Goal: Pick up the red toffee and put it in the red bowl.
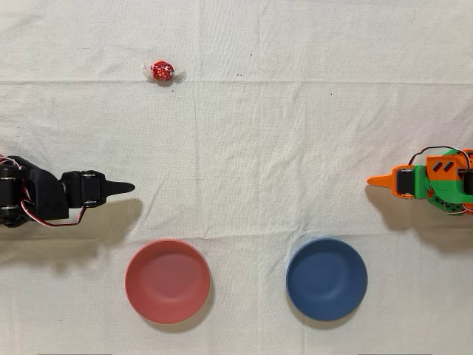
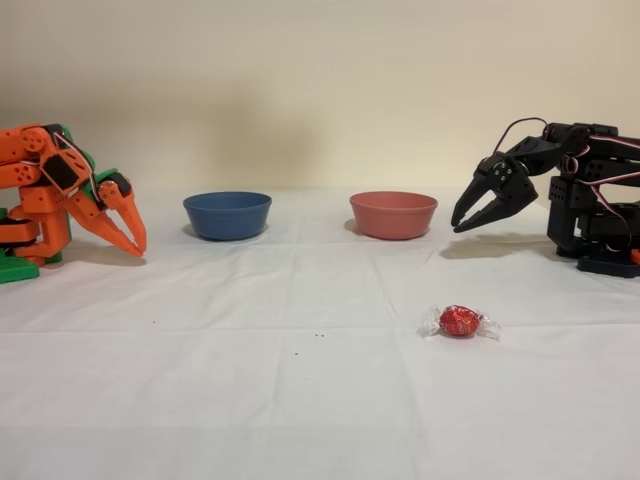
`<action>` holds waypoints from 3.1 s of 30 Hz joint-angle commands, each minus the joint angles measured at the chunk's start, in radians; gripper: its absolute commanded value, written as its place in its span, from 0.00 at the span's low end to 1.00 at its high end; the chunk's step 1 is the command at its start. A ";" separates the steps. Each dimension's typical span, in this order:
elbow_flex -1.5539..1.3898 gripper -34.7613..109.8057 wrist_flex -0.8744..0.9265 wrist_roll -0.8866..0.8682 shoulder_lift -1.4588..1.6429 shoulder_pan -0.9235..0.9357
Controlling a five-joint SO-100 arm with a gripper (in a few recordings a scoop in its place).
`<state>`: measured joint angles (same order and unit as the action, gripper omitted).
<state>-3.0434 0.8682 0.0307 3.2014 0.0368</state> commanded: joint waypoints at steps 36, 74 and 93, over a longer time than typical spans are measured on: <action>-0.020 0.25 0.017 0.014 0.015 0.000; 0.555 0.24 0.152 0.175 -0.127 -0.002; 1.284 0.24 0.515 -0.009 -0.927 -0.249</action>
<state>-1.9390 1.3100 0.0399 2.3838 -0.1396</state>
